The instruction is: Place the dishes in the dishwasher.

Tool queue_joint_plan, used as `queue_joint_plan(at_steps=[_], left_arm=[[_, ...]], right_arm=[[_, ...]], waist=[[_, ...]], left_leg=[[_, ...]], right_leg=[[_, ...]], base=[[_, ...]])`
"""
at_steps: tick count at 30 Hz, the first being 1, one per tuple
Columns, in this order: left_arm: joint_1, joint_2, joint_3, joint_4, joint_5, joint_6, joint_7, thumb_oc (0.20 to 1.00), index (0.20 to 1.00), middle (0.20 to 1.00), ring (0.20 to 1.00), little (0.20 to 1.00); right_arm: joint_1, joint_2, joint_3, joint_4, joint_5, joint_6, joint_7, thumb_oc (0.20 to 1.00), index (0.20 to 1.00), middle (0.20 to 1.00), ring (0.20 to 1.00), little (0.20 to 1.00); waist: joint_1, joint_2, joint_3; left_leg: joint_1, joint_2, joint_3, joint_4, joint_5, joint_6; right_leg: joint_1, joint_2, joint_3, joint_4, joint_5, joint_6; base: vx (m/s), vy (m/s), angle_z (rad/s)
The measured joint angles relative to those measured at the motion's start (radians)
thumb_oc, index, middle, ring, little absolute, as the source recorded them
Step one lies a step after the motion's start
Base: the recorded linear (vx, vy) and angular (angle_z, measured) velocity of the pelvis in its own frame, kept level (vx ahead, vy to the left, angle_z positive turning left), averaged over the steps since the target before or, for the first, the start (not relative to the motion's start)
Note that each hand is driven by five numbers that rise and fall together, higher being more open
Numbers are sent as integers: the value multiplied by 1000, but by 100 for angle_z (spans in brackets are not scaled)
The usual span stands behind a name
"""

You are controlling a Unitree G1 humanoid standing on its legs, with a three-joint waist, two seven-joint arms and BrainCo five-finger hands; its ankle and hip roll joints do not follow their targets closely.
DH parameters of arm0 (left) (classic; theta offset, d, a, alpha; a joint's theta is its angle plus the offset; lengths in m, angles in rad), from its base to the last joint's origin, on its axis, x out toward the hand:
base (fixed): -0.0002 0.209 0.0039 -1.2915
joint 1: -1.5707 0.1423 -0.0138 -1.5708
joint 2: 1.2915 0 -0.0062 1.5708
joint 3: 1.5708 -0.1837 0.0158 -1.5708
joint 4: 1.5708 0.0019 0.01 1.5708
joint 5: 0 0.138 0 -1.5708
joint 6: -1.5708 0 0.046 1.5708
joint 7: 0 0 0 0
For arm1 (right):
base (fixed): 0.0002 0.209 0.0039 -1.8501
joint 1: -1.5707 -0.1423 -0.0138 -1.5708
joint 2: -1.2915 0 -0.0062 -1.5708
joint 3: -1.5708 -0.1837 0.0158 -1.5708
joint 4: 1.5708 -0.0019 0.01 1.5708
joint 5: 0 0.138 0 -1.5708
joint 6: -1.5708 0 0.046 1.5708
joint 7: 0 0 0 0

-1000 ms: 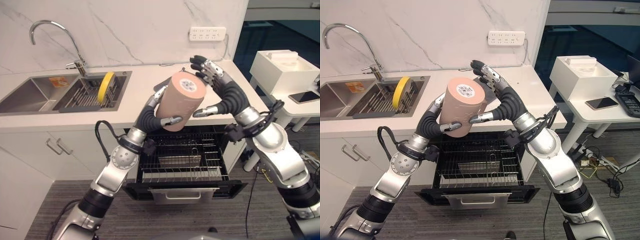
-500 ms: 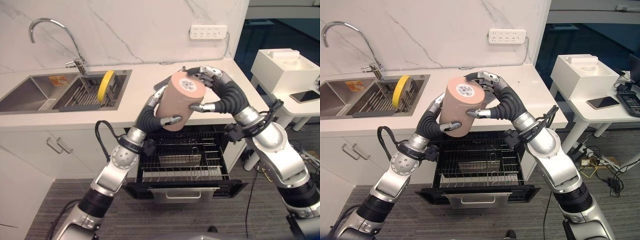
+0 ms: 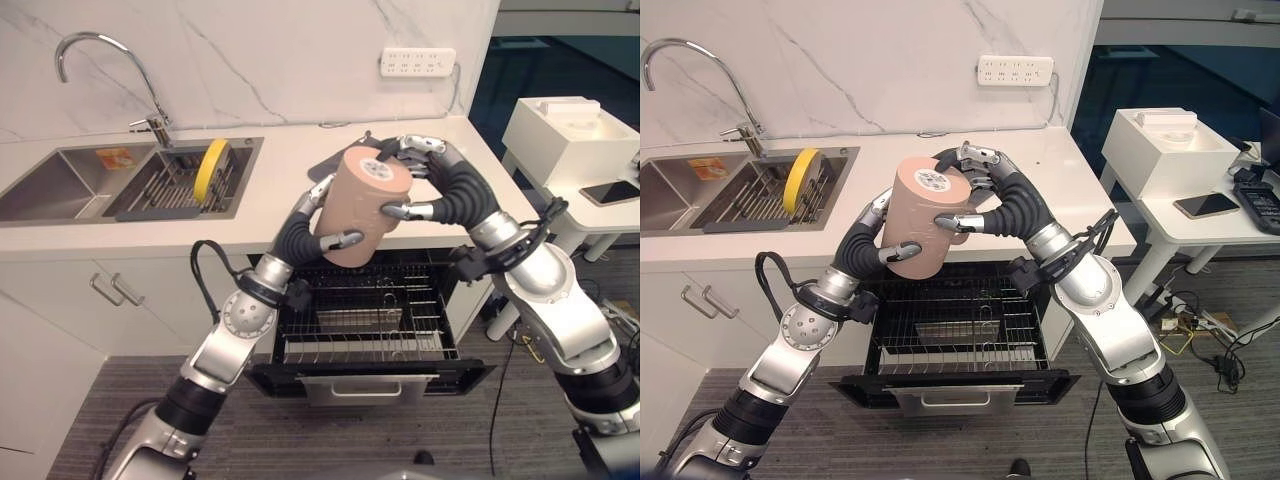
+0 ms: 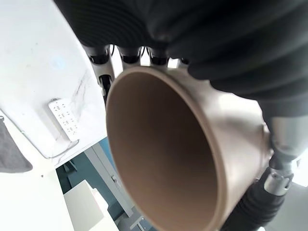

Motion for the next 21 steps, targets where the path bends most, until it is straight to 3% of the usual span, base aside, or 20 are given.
queue_joint_plan(at_steps=[21], left_arm=[[-3,5,2,-10,20,1,11,200,200,200,200,200]], right_arm=[[-1,1,3,0,3,20,4,1000,1000,1000,1000,1000]], waist=[[0,1,1]], left_leg=[[0,0,0,0,0,0]], right_leg=[[0,0,-1,0,0,0]], base=[[-7,-1,0]])
